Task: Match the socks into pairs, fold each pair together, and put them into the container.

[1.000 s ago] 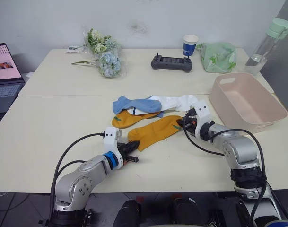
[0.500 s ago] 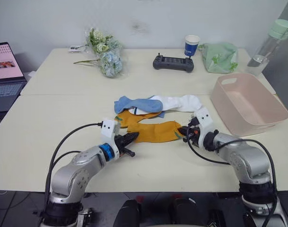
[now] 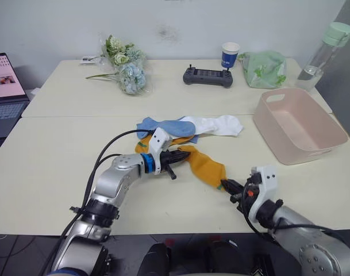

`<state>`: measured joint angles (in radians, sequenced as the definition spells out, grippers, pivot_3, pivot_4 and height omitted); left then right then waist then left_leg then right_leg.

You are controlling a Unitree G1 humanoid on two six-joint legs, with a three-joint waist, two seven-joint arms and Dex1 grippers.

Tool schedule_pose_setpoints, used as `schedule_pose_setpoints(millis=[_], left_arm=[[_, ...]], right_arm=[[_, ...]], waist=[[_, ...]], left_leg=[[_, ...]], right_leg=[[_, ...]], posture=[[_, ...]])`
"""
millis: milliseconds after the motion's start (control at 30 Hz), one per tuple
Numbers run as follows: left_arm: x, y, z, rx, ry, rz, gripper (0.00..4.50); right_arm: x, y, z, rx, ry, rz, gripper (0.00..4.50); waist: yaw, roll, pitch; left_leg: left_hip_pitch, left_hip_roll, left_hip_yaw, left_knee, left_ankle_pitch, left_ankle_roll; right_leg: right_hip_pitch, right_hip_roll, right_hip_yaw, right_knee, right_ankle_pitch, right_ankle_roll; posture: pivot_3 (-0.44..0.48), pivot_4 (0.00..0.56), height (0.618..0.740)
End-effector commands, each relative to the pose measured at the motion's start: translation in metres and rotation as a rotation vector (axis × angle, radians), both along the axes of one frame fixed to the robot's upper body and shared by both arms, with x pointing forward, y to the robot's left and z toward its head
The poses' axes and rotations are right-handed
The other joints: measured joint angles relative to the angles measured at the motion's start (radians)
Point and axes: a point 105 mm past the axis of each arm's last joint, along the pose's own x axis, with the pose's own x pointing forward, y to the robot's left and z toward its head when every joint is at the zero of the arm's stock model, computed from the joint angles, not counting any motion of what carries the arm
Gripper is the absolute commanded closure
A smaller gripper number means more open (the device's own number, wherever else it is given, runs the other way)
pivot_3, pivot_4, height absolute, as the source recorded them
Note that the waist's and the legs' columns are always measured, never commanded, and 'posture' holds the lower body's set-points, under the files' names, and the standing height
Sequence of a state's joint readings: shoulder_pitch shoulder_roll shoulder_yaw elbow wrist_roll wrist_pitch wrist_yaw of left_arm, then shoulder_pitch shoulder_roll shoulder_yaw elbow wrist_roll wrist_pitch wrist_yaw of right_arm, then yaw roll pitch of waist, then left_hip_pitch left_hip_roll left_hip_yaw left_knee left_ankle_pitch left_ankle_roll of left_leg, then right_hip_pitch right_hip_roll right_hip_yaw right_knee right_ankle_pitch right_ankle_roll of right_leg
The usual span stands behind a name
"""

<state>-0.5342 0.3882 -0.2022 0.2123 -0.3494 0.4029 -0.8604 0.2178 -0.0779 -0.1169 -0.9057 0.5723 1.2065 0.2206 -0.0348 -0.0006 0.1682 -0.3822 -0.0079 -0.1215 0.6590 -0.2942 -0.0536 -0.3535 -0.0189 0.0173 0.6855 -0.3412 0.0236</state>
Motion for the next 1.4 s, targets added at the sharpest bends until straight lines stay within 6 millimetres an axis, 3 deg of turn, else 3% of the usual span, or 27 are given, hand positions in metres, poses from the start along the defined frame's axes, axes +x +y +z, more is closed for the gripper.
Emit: schedule_pose_setpoints(millis=[33, 167, 267, 500, 600, 700, 833, 967, 1200, 1400], left_arm=[[0.0, -0.003, 0.001, 0.026, -0.048, -0.053, 4.5], [0.001, 0.008, -0.012, 0.092, -0.048, -0.064, 4.5], [0.003, 0.02, -0.012, 0.127, -0.068, -0.044, 3.93], [-0.006, 0.06, 0.01, 0.178, -0.167, -0.034, 1.79], [-0.017, 0.077, 0.019, 0.211, -0.204, -0.053, 0.85], [-0.045, 0.076, 0.027, 0.2, -0.211, -0.179, 0.01], [-0.082, 0.057, 0.026, 0.172, -0.172, -0.345, 0.01], [-0.109, 0.019, 0.011, 0.141, -0.17, -0.449, 0.01], [-0.12, -0.044, -0.009, 0.028, -0.059, -0.473, 0.01], [-0.107, -0.063, -0.021, 0.072, -0.097, -0.443, 0.01]], right_arm=[[0.0, 0.004, 0.004, -0.002, -0.026, -0.016, 4.43], [-0.004, 0.005, 0.003, 0.001, -0.018, -0.006, 3.47], [-0.005, 0.003, 0.005, -0.01, -0.031, 0.004, 2.53], [-0.005, -0.007, 0.017, -0.053, -0.103, 0.095, 0.05], [-0.008, -0.015, 0.02, -0.125, -0.144, 0.177, 0.0], [-0.01, -0.027, 0.022, -0.234, -0.179, 0.272, 0.0], [-0.009, -0.041, 0.028, -0.384, -0.237, 0.395, 0.0], [-0.005, -0.053, 0.04, -0.455, -0.258, 0.5, 0.0], [0.006, -0.061, 0.054, -0.497, -0.301, 0.523, 0.0], [0.008, -0.062, 0.06, -0.507, -0.321, 0.521, 0.0]], waist=[[-0.005, 0.0, 0.0], [-0.004, 0.0, 0.0], [-0.004, 0.0, 0.0], [-0.007, 0.0, 0.0], [-0.004, 0.0, 0.0], [0.002, 0.0, 0.0], [0.004, 0.0, 0.0], [0.005, 0.0, 0.0], [0.008, -0.002, 0.001], [0.008, -0.002, 0.001]], left_leg=[[0.0, 0.0, 0.001, 0.0, 0.0, 0.0], [0.0, 0.0, 0.0, 0.0, 0.0, 0.0], [0.0, 0.0, 0.0, 0.0, 0.0, 0.0], [0.0, 0.0, 0.0, 0.0, 0.0, 0.0], [0.0, 0.0, -0.001, 0.0, 0.0, 0.0], [0.0, 0.0, -0.001, 0.0, 0.0, 0.0], [0.0, 0.0, -0.001, 0.0, 0.0, 0.001], [0.0, -0.001, -0.001, 0.001, -0.002, 0.004], [0.0, 0.0, 0.0, 0.002, -0.003, 0.005], [0.0, -0.001, 0.001, 0.002, -0.003, 0.005]], right_leg=[[-0.001, 0.0, 0.0, 0.001, 0.0, 0.0], [-0.001, 0.0, 0.0, 0.002, 0.0, 0.0], [-0.001, 0.0, 0.0, 0.002, 0.0, 0.0], [0.0, 0.0, 0.001, 0.002, 0.0, 0.0], [0.0, -0.001, 0.001, 0.001, 0.0, 0.0], [0.001, -0.001, 0.001, 0.001, 0.0, 0.0], [0.002, -0.001, 0.001, -0.003, 0.0, 0.0], [0.004, -0.002, 0.001, -0.004, 0.0, 0.0], [0.005, -0.001, 0.0, -0.003, 0.0, 0.0], [0.005, -0.001, 0.0, -0.003, 0.0, 0.0]], posture=[[0.0, 0.15, 0.74], [0.0, 0.15, 0.74], [0.0, 0.15, 0.74], [0.0, 0.15, 0.74], [0.0, 0.15, 0.74], [0.0, 0.15, 0.74], [0.0, 0.15, 0.74], [0.0, 0.15, 0.74], [0.0, 0.15, 0.74], [0.0, 0.15, 0.74]])
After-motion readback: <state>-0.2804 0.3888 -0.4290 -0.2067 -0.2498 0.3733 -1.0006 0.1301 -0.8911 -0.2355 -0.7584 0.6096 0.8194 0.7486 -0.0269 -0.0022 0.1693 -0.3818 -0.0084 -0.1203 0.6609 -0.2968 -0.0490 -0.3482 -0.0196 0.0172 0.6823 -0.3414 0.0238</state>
